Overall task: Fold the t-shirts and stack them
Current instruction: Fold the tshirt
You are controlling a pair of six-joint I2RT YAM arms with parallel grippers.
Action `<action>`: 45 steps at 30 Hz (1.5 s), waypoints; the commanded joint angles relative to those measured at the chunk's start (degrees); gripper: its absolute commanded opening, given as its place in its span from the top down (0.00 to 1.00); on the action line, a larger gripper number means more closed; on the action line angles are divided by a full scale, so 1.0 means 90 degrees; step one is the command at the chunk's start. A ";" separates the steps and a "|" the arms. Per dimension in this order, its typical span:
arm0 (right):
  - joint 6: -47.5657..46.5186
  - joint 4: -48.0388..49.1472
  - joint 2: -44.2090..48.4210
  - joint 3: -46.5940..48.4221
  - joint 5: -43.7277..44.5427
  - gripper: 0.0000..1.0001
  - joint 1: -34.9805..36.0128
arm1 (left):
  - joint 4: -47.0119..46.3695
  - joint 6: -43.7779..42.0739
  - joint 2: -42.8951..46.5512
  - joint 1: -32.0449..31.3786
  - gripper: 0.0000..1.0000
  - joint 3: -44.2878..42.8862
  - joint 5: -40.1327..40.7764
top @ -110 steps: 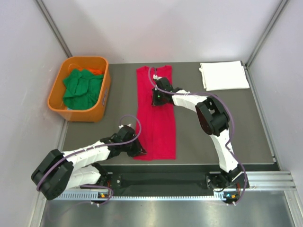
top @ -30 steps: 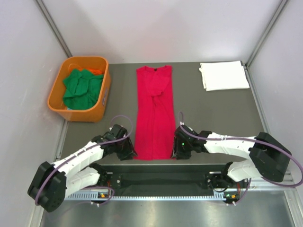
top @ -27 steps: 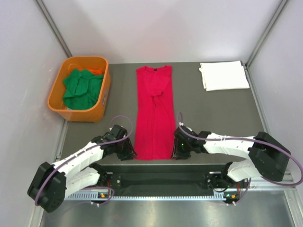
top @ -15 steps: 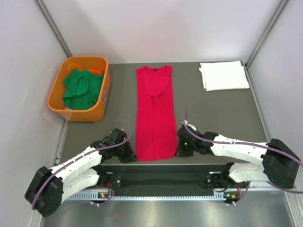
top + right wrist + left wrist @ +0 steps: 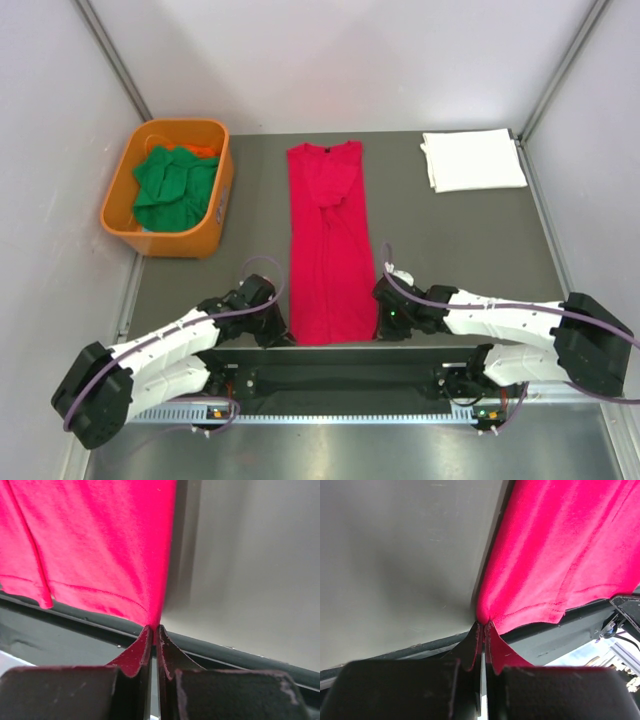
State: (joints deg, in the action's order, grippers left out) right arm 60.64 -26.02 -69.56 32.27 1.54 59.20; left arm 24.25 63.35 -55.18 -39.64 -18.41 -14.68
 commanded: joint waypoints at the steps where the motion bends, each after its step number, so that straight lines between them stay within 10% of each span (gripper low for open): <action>1: -0.0078 -0.0204 0.0033 0.0076 0.0249 1.00 0.0141 | 0.0040 0.0031 -0.0051 -0.0068 1.00 -0.0200 0.0108; 16: -0.1288 -0.0449 -0.0562 0.1199 0.0220 1.00 -0.0453 | -0.0771 -0.0086 -0.1026 0.0087 1.00 -0.0902 -0.0117; 29: -0.3699 -0.1160 -0.3079 0.4330 -0.0005 1.00 -0.2211 | 0.0361 -0.2252 -0.3954 0.1688 1.00 -0.4355 0.0361; 45: -0.4755 -0.2060 -0.5649 0.8210 -0.0590 1.00 -0.3570 | 0.1211 -0.2752 -0.6710 0.2890 1.00 -0.8128 0.0255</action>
State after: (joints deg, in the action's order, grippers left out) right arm 19.92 -42.65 -118.39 101.32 -1.52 29.12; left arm 32.60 40.03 -113.51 -14.48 -86.52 -12.19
